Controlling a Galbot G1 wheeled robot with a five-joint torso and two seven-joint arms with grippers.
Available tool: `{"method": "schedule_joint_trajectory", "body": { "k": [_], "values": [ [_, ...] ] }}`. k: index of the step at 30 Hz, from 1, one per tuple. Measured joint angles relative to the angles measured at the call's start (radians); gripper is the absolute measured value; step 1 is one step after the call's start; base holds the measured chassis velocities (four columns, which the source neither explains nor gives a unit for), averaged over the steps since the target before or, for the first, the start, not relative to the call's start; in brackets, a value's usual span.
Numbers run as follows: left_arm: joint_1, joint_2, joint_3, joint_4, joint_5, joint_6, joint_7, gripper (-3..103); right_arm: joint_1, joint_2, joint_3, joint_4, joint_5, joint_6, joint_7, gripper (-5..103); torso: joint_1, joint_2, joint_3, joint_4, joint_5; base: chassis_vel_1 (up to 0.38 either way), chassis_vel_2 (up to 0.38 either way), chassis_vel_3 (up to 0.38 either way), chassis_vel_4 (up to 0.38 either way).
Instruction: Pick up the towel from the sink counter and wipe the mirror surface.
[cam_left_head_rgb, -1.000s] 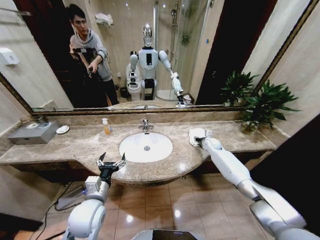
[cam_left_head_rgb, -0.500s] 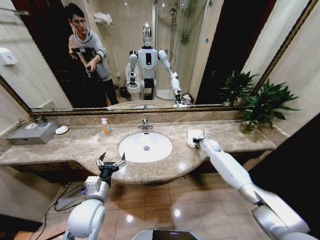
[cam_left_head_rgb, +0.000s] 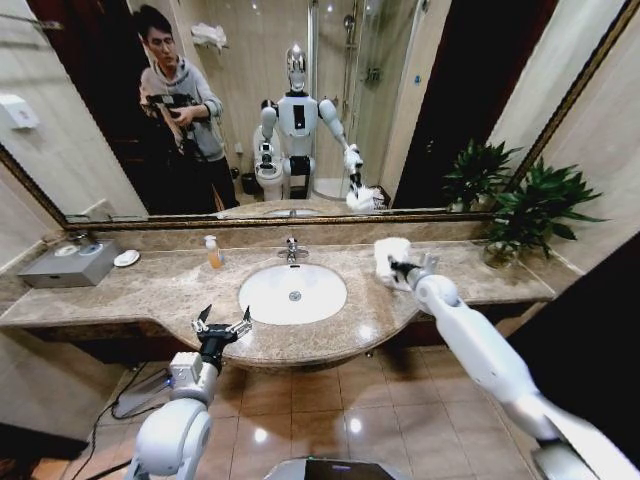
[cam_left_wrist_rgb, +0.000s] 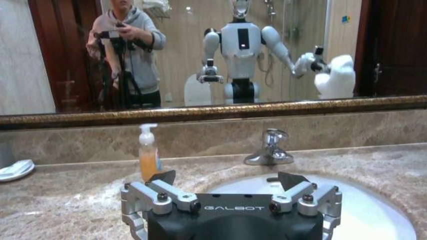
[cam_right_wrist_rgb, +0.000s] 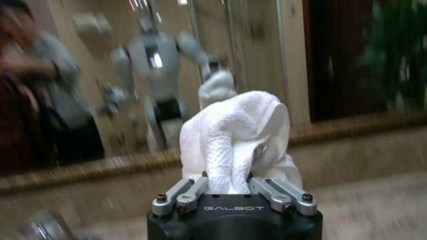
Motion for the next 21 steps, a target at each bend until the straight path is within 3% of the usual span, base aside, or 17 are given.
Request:
{"method": "schedule_joint_trajectory", "body": {
  "k": [5, 9, 11, 12, 14, 21],
  "values": [
    [0.0, 0.0, 0.0, 0.0, 0.0, 0.0, 0.0, 100, 0.008, 0.011, 0.063, 0.117, -0.035, 0.077, 0.025, 18, 0.0, 0.0, 0.0, 0.0002, -0.0002, 0.0, 0.0, 0.0, 0.0],
    [0.0, 0.0, 0.0, 0.0, 0.0, 0.0, 0.0, 100, 0.069, 0.049, 0.083, 0.102, -0.086, 0.157, 0.047, 18, 0.0, 0.0, 0.0, 0.0004, -0.0005, 0.0, 0.0, 0.0, 0.0],
    [0.0, 0.0, 0.0, 0.0, 0.0, 0.0, 0.0, 100, 0.157, 0.099, 0.089, 0.012, -0.202, 0.27, 0.037, 18, 0.0, 0.0, 0.0, 0.0002, -0.0002, 0.0, 0.0, 0.0, 0.0],
    [0.0, 0.0, 0.0, 0.0, 0.0, 0.0, 0.0, 100, 0.157, 0.099, 0.089, 0.012, -0.202, 0.27, 0.037, 18, 0.0, 0.0, 0.0, 0.0002, -0.0002, 0.0, 0.0, 0.0, 0.0],
    [0.0, 0.0, 0.0, 0.0, 0.0, 0.0, 0.0, 100, 0.287, 0.159, 0.086, -0.096, -0.273, 0.367, 0.039, 18, 0.0, 0.0, 0.0, 0.0004, -0.0003, 0.0, 0.0, 0.0, 0.0],
    [0.0, 0.0, 0.0, 0.0, 0.0, 0.0, 0.0, 100, 0.543, 0.29, 0.06, -0.342, -0.395, 0.501, -0.02, 18, 0.0, 0.0, 0.0, 0.0002, -0.0006, 0.0, 0.0, 0.0, 0.0]
  ]
}}
